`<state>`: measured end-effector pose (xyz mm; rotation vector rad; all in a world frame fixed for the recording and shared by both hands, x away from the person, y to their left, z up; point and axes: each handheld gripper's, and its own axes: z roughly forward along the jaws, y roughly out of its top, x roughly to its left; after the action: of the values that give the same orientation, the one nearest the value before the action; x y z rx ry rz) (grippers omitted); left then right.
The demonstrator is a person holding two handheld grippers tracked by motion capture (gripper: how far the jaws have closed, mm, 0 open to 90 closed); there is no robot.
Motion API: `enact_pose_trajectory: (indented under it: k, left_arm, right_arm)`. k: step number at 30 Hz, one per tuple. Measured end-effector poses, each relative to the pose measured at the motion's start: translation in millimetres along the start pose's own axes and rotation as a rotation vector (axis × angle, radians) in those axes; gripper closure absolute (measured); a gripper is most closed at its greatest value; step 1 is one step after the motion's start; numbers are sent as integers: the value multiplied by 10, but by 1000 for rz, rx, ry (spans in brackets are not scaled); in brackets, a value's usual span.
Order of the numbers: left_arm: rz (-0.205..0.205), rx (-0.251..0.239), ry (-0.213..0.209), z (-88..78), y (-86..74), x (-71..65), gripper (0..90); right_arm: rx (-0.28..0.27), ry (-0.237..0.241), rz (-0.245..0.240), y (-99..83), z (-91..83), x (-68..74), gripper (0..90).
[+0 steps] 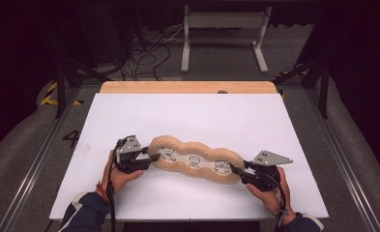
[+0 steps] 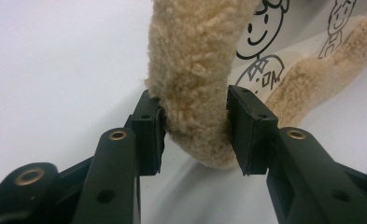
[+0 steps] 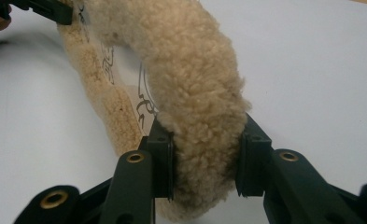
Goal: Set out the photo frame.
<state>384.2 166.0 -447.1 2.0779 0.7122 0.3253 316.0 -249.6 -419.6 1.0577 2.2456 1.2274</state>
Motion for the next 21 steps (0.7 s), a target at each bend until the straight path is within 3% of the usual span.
enact_pose_trajectory:
  k: [6,15,19,21]
  left_arm:
    - [-9,1,1,-27,-21,-29,585]
    - [12,3,16,-40,-22,-48,571]
    - [-2,-4,33,-11,-12,-34,473]
    - [-3,-6,20,16,-7,-16,453]
  right_arm:
    - [-3,-3,-10,14,33,-29,645]
    - [0,-6,-18,17,88,-24,601]
    - [6,-17,1,-5,93,-13,579]
    - [15,-19,13,-25,105,-8,572]
